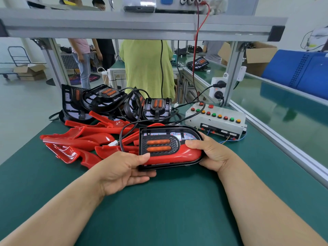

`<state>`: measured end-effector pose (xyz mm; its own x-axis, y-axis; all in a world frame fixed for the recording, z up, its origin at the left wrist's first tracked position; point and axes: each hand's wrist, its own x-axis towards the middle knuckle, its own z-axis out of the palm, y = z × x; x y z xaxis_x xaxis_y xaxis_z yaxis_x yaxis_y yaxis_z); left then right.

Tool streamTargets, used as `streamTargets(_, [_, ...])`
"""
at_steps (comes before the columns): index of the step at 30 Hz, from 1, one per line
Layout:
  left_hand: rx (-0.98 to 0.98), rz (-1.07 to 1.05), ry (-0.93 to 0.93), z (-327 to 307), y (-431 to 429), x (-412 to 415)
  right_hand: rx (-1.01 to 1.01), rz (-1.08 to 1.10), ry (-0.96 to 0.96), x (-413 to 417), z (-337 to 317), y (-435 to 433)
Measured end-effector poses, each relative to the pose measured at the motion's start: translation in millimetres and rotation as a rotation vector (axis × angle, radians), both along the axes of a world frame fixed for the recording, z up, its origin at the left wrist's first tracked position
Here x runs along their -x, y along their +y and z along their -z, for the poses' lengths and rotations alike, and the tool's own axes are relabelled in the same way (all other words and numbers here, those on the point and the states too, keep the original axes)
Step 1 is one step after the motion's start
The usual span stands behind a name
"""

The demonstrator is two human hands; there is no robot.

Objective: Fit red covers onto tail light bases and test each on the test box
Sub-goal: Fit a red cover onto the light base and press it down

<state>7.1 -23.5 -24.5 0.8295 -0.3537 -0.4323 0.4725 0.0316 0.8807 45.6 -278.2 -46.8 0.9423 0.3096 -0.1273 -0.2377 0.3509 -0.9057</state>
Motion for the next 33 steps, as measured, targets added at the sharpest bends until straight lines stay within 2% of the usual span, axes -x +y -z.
streamTargets(9, [-0.019,-0.049,-0.055,3.4,-3.6,2.6,-0.025,-0.003,0.011,1.1,-1.4,-0.7])
streamTargets(18, [-0.142,-0.151,-0.139,10.0,-9.6,6.0,0.016,-0.018,-0.009,-2.5,0.1,-2.0])
streamTargets(33, [-0.120,-0.072,-0.140,4.8,-7.6,8.9,0.018,-0.088,-0.041,4.0,-3.6,-3.5])
